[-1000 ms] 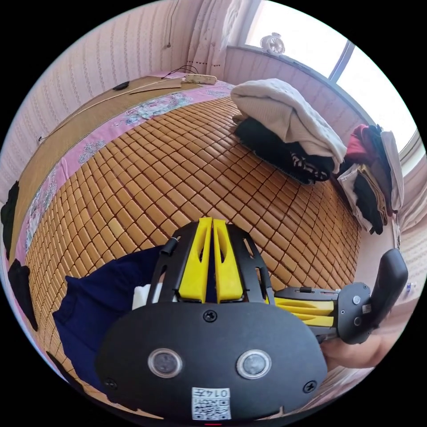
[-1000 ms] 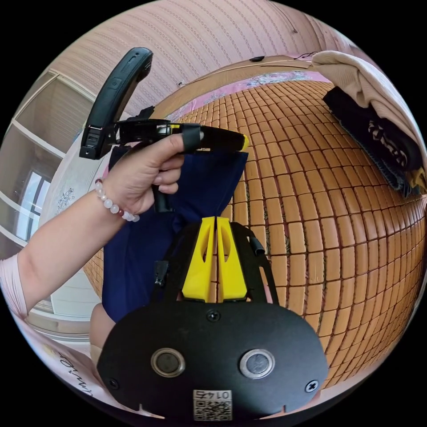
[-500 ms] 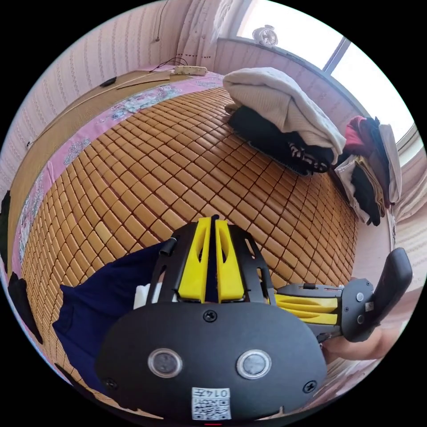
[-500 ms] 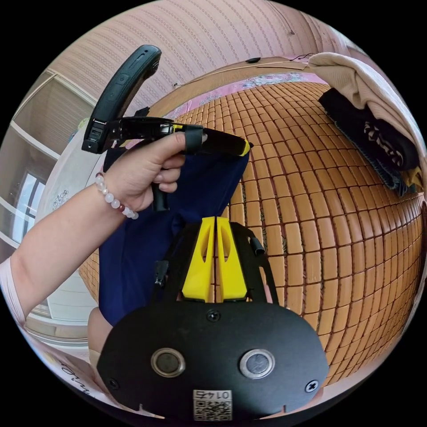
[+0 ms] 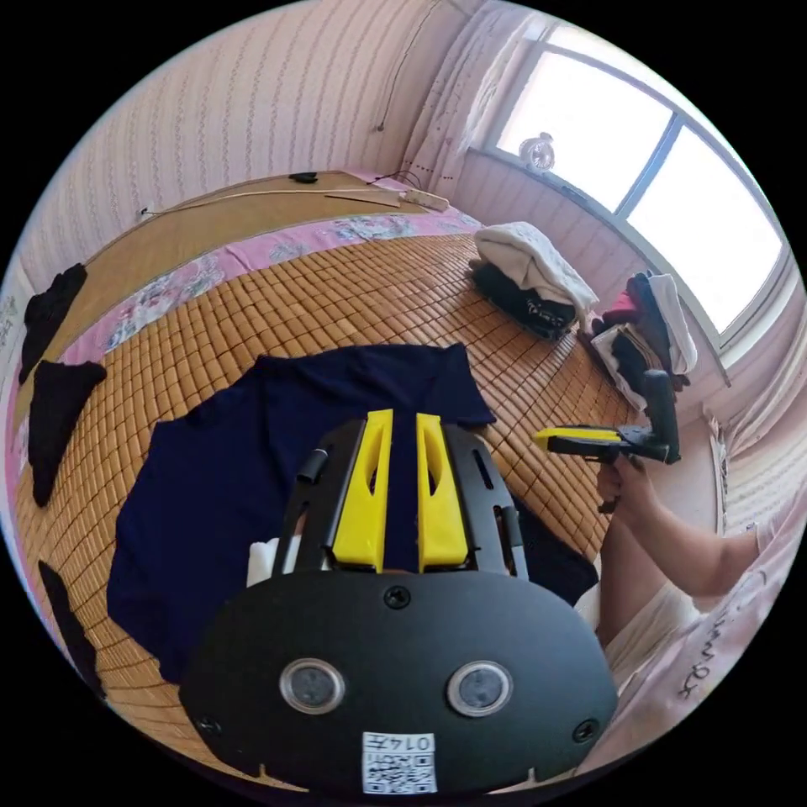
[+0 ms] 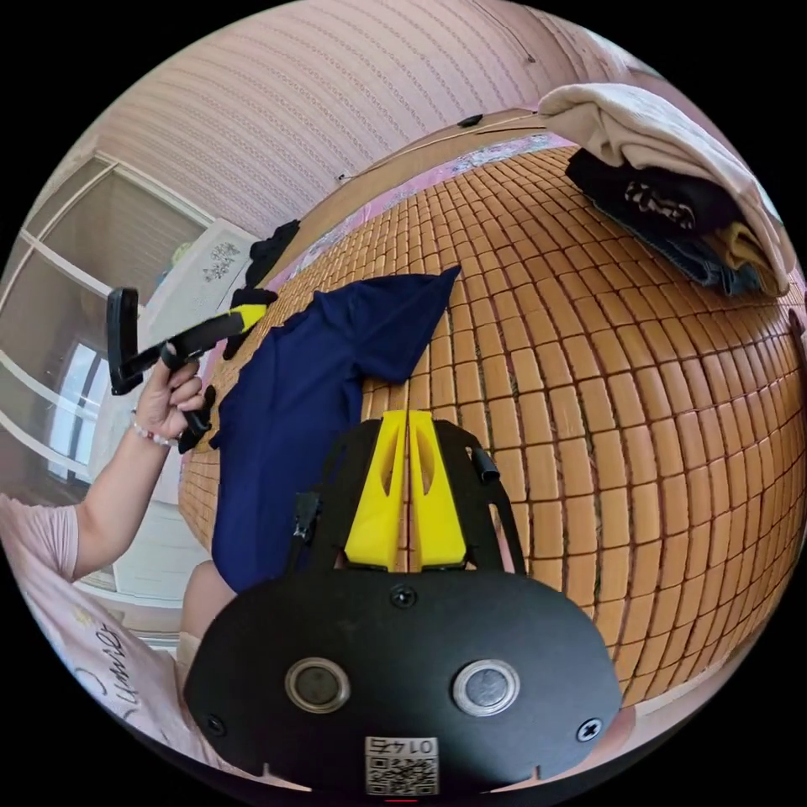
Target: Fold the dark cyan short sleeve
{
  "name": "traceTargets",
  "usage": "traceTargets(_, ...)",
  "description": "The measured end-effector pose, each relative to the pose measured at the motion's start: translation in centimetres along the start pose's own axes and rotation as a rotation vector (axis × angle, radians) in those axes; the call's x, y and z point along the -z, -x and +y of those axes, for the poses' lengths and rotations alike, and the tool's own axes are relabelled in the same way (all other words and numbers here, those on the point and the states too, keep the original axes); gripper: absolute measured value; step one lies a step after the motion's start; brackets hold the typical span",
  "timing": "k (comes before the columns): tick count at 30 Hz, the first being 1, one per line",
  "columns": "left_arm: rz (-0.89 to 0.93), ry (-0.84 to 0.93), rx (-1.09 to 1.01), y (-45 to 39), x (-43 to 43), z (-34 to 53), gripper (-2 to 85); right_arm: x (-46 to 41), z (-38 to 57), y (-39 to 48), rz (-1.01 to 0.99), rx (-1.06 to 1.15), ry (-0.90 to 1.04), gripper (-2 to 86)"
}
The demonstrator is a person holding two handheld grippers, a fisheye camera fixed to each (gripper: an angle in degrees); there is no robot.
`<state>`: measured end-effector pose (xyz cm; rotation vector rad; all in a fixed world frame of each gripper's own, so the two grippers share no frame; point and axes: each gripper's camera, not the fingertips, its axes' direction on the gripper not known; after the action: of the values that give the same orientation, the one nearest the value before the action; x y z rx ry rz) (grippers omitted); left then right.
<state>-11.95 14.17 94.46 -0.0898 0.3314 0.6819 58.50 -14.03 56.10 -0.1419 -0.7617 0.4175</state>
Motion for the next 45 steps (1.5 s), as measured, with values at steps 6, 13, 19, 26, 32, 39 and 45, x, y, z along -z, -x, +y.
traceTargets(6,-0.168,0.192,0.248,2.8,9.8,19.0,5.7,-1.4,4.0,7.7,0.083,0.268,0.232,-0.2)
traceTargets(13,-0.232,0.312,0.321,3.1,13.9,26.5,3.7,-5.6,5.3,13.6,0.257,0.407,0.429,-0.3)
traceTargets(19,-0.292,0.435,0.230,2.8,15.0,25.7,-0.5,-7.3,4.5,17.0,0.353,0.475,0.474,-0.4)
traceTargets(26,-0.235,0.287,0.335,6.3,22.4,24.5,1.9,-7.9,1.3,19.9,0.288,0.451,0.461,-0.3)
traceTargets(32,-0.311,0.130,0.323,15.1,26.2,16.8,5.3,-10.8,-9.4,24.4,0.278,0.585,0.284,5.5)
traceTargets(39,-0.347,0.052,0.390,24.8,27.8,10.1,6.7,-17.7,-22.4,28.8,0.198,0.549,0.213,9.8)
traceTargets(45,-0.445,0.203,0.377,27.6,24.9,6.3,5.4,-25.2,-26.9,30.7,0.305,0.507,0.316,8.1)
